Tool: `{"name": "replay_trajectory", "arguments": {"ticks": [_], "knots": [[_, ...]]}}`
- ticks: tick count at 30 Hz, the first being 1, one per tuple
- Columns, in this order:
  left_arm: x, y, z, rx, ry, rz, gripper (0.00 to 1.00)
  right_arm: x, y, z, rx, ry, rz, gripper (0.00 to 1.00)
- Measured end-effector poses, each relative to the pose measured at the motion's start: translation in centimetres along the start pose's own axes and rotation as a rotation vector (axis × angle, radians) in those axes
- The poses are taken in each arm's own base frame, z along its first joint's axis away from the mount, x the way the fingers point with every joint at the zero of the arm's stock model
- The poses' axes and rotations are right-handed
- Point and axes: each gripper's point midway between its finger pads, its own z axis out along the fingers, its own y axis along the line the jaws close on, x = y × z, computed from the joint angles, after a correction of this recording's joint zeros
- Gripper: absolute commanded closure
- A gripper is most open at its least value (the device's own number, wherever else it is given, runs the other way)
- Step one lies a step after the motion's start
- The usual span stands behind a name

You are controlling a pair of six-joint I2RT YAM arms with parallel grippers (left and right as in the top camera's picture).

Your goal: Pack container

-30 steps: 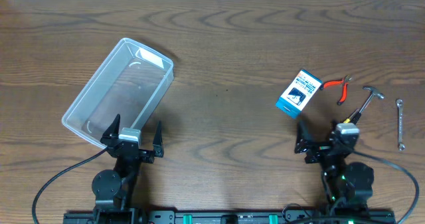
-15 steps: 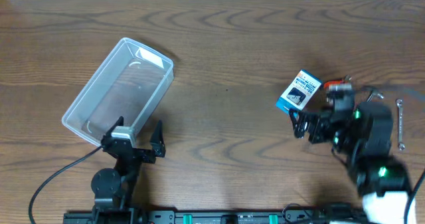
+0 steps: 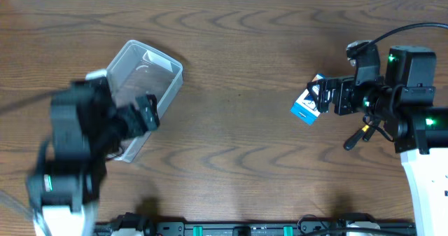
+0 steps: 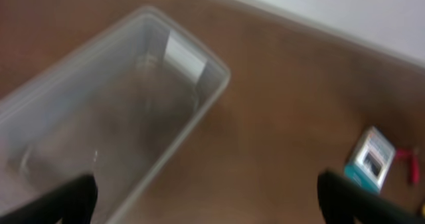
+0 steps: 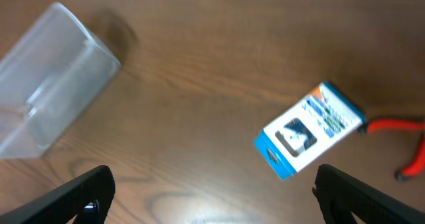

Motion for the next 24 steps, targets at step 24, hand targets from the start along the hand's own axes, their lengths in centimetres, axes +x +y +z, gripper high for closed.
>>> {"name": "replay_trajectory", "arguments": {"ticks": [24], "knots": [[-1.5, 8.1, 22.0, -0.355, 0.429, -0.081, 0.05, 4.6, -2.9, 1.4, 0.121, 0.228, 0.009, 0.01]]}}
